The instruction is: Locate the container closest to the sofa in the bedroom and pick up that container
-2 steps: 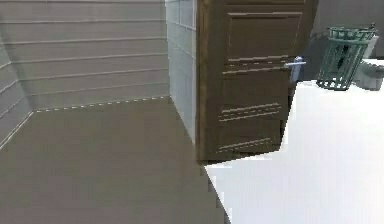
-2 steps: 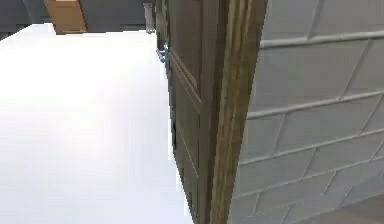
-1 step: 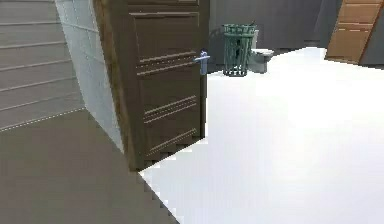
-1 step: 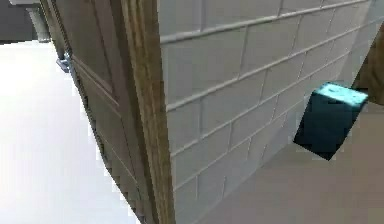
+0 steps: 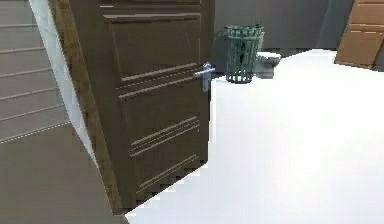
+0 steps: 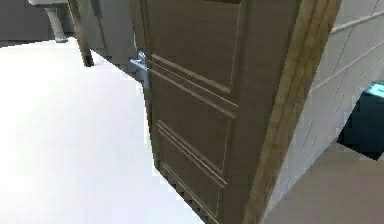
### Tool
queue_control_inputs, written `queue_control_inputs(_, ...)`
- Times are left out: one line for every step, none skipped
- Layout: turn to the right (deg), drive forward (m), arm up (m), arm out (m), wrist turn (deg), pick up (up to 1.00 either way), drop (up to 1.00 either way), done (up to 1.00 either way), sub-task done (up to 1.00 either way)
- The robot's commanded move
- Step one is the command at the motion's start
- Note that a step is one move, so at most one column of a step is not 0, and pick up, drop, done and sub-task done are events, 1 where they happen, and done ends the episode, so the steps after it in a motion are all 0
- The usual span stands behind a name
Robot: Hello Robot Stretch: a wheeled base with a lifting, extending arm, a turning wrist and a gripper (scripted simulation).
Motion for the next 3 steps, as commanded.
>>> queue_control_inputs(30.0, 0.0, 0.0, 0.0, 0.0, 0.0, 0.0, 0.0, 0.0)
queue_control_inputs(0.0, 1.0, 0.0, 0.0, 0.0, 0.0, 0.0, 0.0, 0.0)
queue_control_inputs(0.0, 1.0, 0.0, 0.0, 0.0, 0.0, 0.0, 0.0, 0.0)
